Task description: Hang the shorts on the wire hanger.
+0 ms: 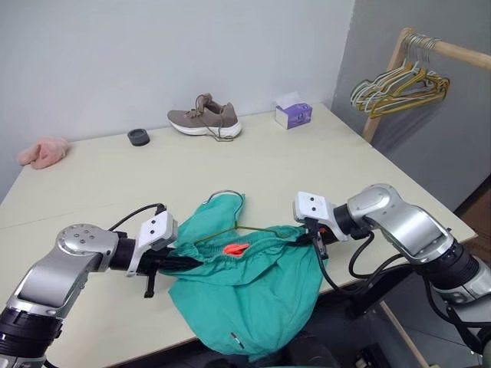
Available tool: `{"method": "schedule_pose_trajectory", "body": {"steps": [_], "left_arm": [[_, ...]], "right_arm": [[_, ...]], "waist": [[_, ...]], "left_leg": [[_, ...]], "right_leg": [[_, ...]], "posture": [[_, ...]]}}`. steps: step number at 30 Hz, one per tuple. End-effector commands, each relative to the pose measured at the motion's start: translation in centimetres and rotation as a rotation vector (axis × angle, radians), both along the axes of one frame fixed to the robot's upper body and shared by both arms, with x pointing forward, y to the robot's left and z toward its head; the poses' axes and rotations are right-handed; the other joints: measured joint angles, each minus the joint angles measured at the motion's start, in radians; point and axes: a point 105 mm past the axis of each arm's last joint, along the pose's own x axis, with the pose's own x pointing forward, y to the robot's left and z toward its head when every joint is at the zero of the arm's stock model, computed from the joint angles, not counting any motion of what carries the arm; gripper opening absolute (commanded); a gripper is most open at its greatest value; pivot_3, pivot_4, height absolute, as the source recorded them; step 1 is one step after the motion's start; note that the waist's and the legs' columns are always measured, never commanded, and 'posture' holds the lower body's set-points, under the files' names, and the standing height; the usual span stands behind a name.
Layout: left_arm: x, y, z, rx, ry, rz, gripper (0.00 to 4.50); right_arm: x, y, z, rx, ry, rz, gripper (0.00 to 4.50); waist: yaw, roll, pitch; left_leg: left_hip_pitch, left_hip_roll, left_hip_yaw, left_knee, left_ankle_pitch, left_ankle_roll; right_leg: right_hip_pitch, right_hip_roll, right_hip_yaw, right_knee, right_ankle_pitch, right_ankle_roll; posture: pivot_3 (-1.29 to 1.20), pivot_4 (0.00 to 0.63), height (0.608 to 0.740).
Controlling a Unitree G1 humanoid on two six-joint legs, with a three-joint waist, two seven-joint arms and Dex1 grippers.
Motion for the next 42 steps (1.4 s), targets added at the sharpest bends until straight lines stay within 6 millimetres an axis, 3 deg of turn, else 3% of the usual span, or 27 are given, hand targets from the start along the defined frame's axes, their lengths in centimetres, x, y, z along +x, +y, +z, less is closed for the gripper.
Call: {"method": "schedule_pose_trajectory", "body": {"steps": [1, 2, 3, 12, 18, 21, 23, 26, 34, 39, 42], "left_arm": [[1.4, -0.7, 2.3, -0.110, -0.076, 0.051, 0.00], [2.0, -0.4, 2.5, -0.121, -0.094, 0.087, 0.00], [2.4, -0.1, 2.5, -0.126, -0.106, 0.110, 0.58], [5.8, 5.3, 3.2, -0.138, -0.289, 0.429, 3.31], [6.2, 6.1, 3.4, -0.200, -0.303, 0.513, 3.31], [5.9, 4.7, 3.9, -0.301, -0.248, 0.493, 3.31], [5.5, 3.6, 4.2, -0.342, -0.211, 0.462, 3.66], [4.1, -0.2, 4.5, -0.405, -0.103, 0.305, 4.46], [3.6, -7.5, 6.7, -0.481, -0.085, 0.042, 4.48], [4.4, -10.9, 7.6, -0.449, -0.185, -0.045, 4.48], [4.8, -12.5, 8.5, -0.449, -0.252, -0.075, 4.48]], "right_arm": [[-0.6, 0.9, 1.5, 0.051, -0.024, 0.048, 0.02], [-0.6, 0.7, 1.6, 0.057, -0.020, 0.034, 0.02], [-0.6, 0.5, 1.7, 0.061, -0.018, 0.024, 0.00], [-0.4, -2.3, 2.1, 0.107, 0.029, -0.149, 0.00], [0.1, -4.5, 2.2, 0.164, 0.060, -0.321, 0.00], [0.1, -6.4, 2.3, 0.186, 0.072, -0.436, 0.00], [0.0, -7.5, 2.3, 0.197, 0.077, -0.505, 0.00], [-0.1, -11.1, 2.2, 0.212, 0.060, -0.705, 0.00], [-2.4, -18.8, 1.7, 0.221, -0.042, -1.151, 0.00], [-4.0, -25.7, 1.9, 0.168, -0.158, -1.554, 0.00], [-4.8, -29.3, 3.3, 0.188, -0.271, -1.767, 0.00]], "waist": [[0.000, 0.000, 0.000], [0.001, 0.000, 0.000], [0.001, 0.000, 0.000], [-0.001, -0.001, -0.001], [-0.001, -0.002, -0.001], [0.002, -0.003, -0.002], [0.002, -0.003, -0.002], [0.003, -0.003, -0.002], [-0.019, -0.003, -0.002], [-0.048, -0.002, -0.003], [-0.067, -0.001, -0.003]], "left_leg": [[0.000, 0.000, 0.000, 0.000, 0.000, 0.000], [0.000, 0.000, 0.000, 0.000, 0.000, 0.000], [0.000, 0.000, 0.000, 0.000, 0.000, 0.000], [0.000, 0.000, -0.001, 0.000, 0.000, 0.000], [0.000, 0.000, 0.000, 0.000, 0.000, 0.000], [-0.001, 0.000, -0.001, 0.001, 0.000, 0.000], [-0.001, 0.000, -0.001, 0.001, 0.000, 0.000], [-0.001, -0.001, 0.000, 0.001, 0.000, 0.000], [0.000, 0.000, 0.001, 0.001, 0.000, 0.000], [0.000, -0.001, 0.002, 0.001, 0.000, 0.000], [-0.001, -0.001, 0.002, 0.001, 0.000, 0.001]], "right_leg": [[0.000, 0.000, 0.000, 0.000, 0.000, 0.000], [0.000, 0.000, 0.000, 0.000, 0.000, 0.000], [0.000, 0.000, 0.000, 0.000, 0.000, 0.000], [0.000, 0.000, 0.000, 0.000, 0.000, 0.000], [0.000, -0.001, 0.000, 0.000, 0.000, 0.000], [0.000, -0.001, 0.000, 0.000, 0.000, 0.000], [0.000, -0.001, 0.000, 0.000, 0.000, 0.000], [0.000, -0.001, 0.000, 0.000, 0.000, 0.000], [0.002, 0.000, 0.000, 0.000, 0.000, 0.000], [0.003, 0.001, 0.001, -0.001, 0.000, 0.001], [0.003, 0.000, 0.001, -0.001, -0.001, 0.002]], "posture": [[-0.28, 0.000, 0.740], [-0.28, 0.000, 0.740], [-0.29, 0.000, 0.740], [-0.29, 0.000, 0.740], [-0.30, 0.000, 0.740], [-0.31, 0.000, 0.740], [-0.32, 0.000, 0.740], [-0.35, 0.000, 0.740], [-0.45, 0.000, 0.740], [-0.49, 0.000, 0.740], [-0.51, 0.000, 0.740]]}}
